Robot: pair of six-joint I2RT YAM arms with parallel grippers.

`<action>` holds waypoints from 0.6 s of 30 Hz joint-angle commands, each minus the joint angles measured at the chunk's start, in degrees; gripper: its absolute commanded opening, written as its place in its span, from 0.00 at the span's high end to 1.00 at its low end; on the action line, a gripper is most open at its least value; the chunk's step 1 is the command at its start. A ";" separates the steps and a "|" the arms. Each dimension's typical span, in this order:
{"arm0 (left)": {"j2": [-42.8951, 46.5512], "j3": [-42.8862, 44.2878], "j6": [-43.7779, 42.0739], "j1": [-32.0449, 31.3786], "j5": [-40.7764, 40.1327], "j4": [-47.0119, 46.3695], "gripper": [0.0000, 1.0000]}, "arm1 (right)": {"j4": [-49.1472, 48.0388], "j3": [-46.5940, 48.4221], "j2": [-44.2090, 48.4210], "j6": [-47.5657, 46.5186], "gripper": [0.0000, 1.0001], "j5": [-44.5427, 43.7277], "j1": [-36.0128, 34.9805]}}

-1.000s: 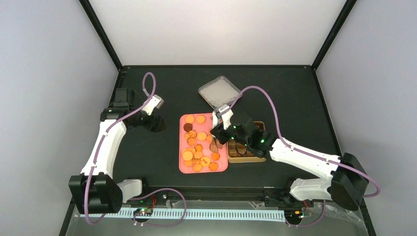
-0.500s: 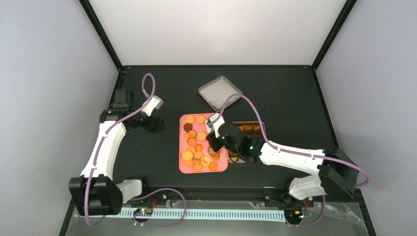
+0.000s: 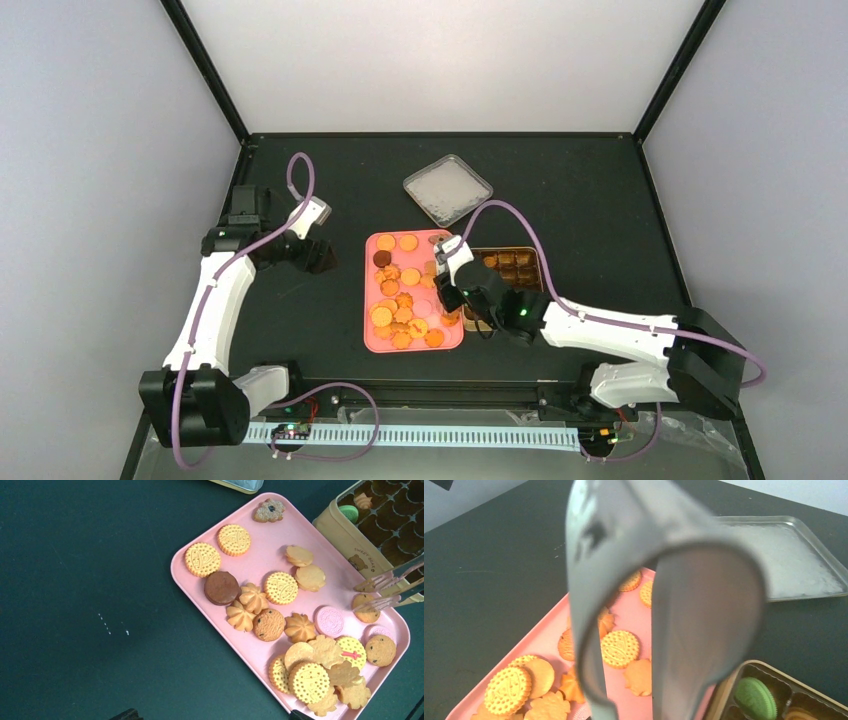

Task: Pack the cookies
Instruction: Pick up the fake cookies from the plate.

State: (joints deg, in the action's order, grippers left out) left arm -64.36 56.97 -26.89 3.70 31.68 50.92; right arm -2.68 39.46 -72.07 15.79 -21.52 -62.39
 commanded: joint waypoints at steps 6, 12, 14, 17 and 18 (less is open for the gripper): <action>0.97 -0.05 2.19 0.44 1.01 -1.42 0.21 | 0.27 -0.08 3.33 0.39 0.67 -2.19 -0.36; 0.93 0.51 2.00 0.46 0.91 -1.08 0.21 | -1.30 -0.97 4.50 1.58 0.64 0.15 -0.36; 0.89 0.51 1.95 0.46 0.82 -1.00 0.21 | -1.49 -1.50 4.07 1.93 0.63 0.26 -0.32; 0.81 0.42 1.91 0.43 0.91 -1.03 0.21 | -1.68 -2.20 3.42 2.61 0.62 1.39 -0.36; 0.80 0.35 1.86 0.47 0.98 -1.08 0.21 | -1.71 -2.54 3.40 2.88 0.62 1.56 -0.39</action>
State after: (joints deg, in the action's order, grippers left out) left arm -64.34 56.31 -25.45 3.70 31.73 50.52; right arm -1.76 38.20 -68.90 17.06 -20.80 -62.39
